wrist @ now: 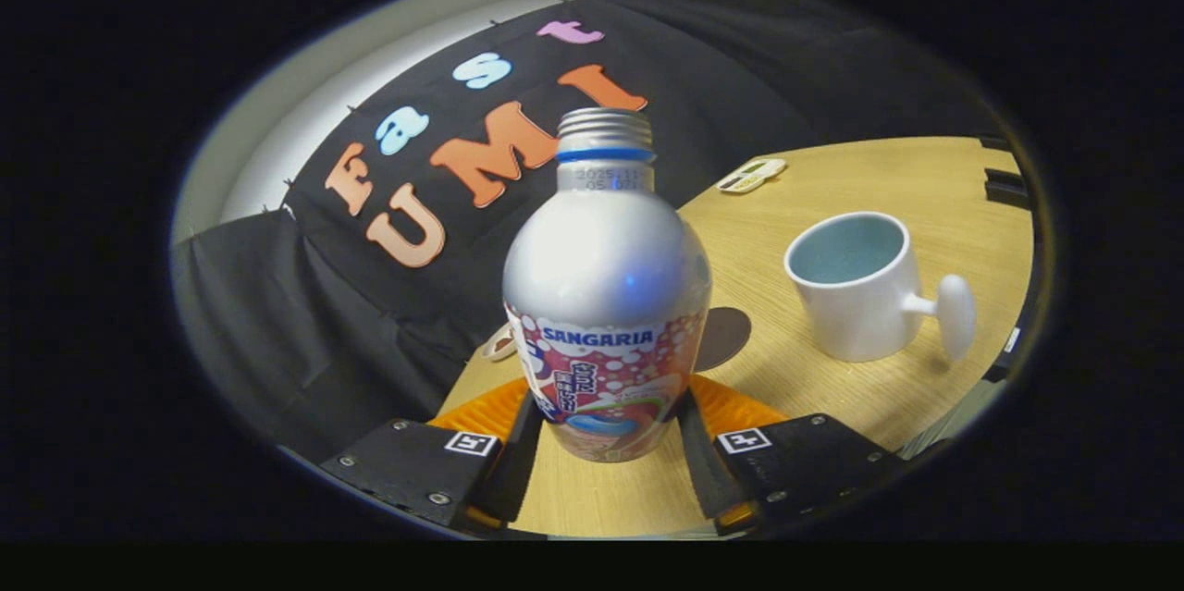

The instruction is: Take the bottle from table, then pour the juice into the cup, finally place the bottle on the coaster

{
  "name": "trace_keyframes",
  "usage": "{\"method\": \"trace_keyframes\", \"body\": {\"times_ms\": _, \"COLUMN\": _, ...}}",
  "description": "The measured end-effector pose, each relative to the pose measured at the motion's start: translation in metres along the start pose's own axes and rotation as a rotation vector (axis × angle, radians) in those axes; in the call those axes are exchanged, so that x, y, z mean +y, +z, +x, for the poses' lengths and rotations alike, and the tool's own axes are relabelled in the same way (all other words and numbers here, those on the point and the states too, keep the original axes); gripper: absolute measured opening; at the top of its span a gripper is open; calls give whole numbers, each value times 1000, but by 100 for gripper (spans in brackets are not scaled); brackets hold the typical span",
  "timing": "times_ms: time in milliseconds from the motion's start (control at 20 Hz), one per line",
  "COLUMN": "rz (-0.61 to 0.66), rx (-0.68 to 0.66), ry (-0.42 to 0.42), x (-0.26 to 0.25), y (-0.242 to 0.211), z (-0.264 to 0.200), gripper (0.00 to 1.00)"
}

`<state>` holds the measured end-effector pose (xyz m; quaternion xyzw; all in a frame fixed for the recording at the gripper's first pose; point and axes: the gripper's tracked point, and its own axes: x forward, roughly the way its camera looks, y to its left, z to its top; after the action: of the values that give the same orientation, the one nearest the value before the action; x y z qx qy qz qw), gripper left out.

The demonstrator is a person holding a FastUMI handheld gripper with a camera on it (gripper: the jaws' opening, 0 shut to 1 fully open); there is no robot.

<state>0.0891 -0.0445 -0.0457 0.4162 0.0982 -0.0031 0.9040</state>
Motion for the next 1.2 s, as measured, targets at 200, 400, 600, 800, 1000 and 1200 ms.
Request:
{"method": "trace_keyframes", "body": {"times_ms": 200, "rz": 161, "rx": -12, "ry": 36, "x": 9, "y": 7, "z": 5, "gripper": 71}}
{"method": "trace_keyframes", "body": {"times_ms": 400, "rz": 296, "rx": -19, "ry": 59, "x": 12, "y": 11, "z": 12, "gripper": 71}}
{"method": "trace_keyframes", "body": {"times_ms": 600, "rz": 421, "rx": -24, "ry": 90, "x": 20, "y": 13, "z": 18, "gripper": 71}}
{"method": "trace_keyframes", "body": {"times_ms": 800, "rz": 540, "rx": -39, "ry": 98, "x": 23, "y": 18, "z": 20, "gripper": 71}}
{"method": "trace_keyframes", "body": {"times_ms": 1000, "rz": 603, "rx": -48, "ry": 115, "x": 30, "y": 24, "z": 23, "gripper": 71}}
{"method": "trace_keyframes", "body": {"times_ms": 1200, "rz": 644, "rx": -50, "ry": 116, "x": 29, "y": 27, "z": 25, "gripper": 71}}
